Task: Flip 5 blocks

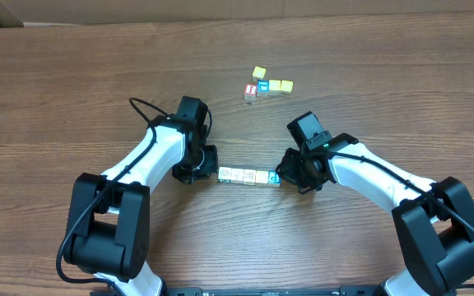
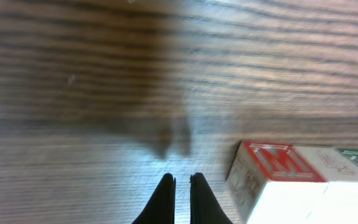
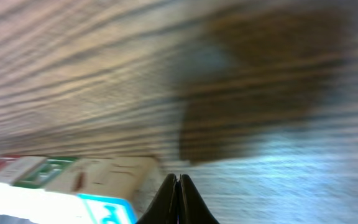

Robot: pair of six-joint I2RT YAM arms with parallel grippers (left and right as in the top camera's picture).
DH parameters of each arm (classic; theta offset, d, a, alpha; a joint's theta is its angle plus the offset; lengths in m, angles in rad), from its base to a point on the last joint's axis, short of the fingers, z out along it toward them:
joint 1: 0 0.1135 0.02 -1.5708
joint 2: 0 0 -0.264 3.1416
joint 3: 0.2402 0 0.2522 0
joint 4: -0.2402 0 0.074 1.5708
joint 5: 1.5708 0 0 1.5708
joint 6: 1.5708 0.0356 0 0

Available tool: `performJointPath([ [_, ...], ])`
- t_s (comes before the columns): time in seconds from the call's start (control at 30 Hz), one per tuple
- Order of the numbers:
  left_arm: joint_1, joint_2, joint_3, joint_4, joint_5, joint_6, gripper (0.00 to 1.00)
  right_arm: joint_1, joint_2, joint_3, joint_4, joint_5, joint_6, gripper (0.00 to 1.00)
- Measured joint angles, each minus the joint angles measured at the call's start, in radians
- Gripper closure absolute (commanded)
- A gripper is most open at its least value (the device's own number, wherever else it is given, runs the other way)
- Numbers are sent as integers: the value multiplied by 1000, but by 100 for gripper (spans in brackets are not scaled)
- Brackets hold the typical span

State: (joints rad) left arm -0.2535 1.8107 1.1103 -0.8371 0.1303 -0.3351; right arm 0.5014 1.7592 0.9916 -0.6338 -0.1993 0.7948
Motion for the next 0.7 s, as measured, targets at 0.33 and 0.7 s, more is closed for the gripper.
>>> performJointPath([
  [0.33,1,6,260,-221,-88,-3,96,-73,-2,296,-399,71,-122,96],
  [0.7,-2,6,130,-116,-89,-55,96,27,42,188,-279,77,-62,96],
])
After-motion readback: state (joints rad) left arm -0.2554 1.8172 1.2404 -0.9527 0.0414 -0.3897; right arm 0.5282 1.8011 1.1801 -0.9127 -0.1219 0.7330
